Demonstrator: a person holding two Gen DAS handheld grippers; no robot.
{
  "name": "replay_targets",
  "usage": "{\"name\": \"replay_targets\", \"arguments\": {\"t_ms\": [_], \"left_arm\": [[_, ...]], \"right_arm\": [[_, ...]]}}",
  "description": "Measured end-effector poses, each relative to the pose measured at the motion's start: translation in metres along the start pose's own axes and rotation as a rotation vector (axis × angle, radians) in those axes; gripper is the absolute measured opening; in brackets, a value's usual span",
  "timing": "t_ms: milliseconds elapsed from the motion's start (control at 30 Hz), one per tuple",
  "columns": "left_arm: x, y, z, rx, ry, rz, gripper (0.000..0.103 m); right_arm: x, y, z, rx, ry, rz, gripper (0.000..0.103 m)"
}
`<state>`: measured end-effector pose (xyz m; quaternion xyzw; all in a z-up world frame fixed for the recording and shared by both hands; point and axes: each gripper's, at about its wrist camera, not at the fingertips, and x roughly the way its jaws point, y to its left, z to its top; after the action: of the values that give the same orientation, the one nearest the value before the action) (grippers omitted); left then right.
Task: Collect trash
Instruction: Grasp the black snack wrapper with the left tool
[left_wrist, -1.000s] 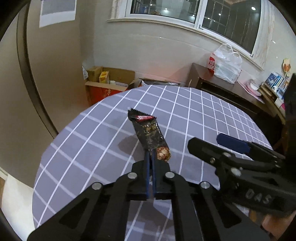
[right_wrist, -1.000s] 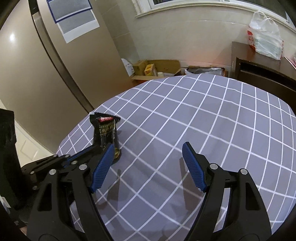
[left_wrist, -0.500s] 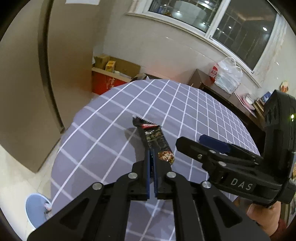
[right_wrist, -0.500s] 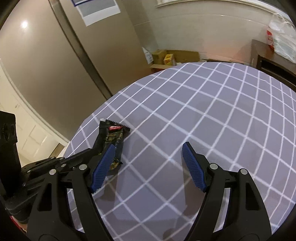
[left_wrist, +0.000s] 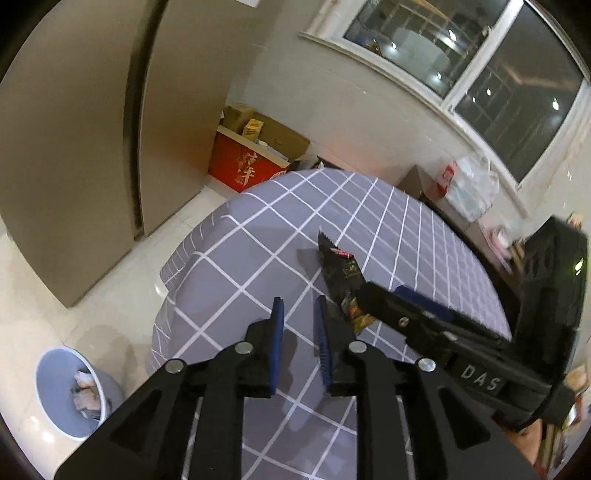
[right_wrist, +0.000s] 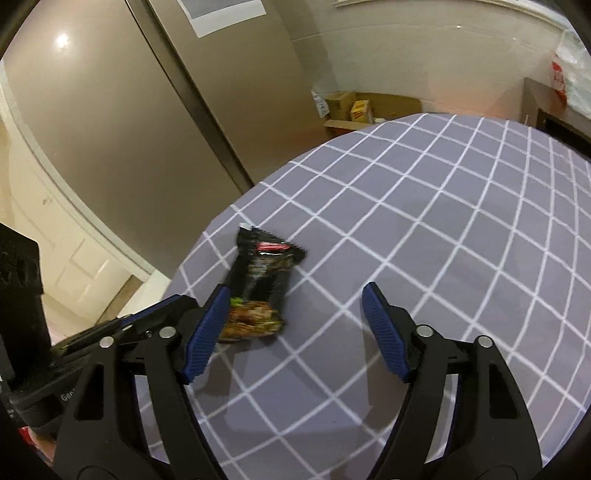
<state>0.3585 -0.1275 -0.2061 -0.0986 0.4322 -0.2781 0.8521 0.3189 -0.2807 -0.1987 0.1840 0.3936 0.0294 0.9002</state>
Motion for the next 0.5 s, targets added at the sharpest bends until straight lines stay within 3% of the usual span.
{"name": "replay_targets", "arguments": {"t_ms": [100, 233, 267, 367, 500], "left_arm": [[-0.008, 0.004, 0.0, 0.014, -0.045, 0.123, 0.031], [-0.009, 0.008, 0.002, 0.014, -0.044, 0.176, 0.032], [-0.009, 0.01, 0.003, 0.009, -0.04, 0.179, 0.032], [-0.009, 0.017, 0.002, -0.005, -0.026, 0.139, 0.032], [-0.008, 0.013, 0.004, 0.003, -0.021, 0.117, 0.035]], "right_arm": [[0.002, 0.008, -0.002, -0.014, 0.004, 0.003, 0.069], [0.009, 0.018, -0.001, -0.025, 0.011, 0.009, 0.063], [0.011, 0.021, -0.001, -0.033, 0.012, 0.002, 0.062], [0.016, 0.029, -0.001, -0.076, 0.017, -0.035, 0.04], [0.015, 0.038, -0.005, -0.148, 0.016, -0.08, 0.032]]}}
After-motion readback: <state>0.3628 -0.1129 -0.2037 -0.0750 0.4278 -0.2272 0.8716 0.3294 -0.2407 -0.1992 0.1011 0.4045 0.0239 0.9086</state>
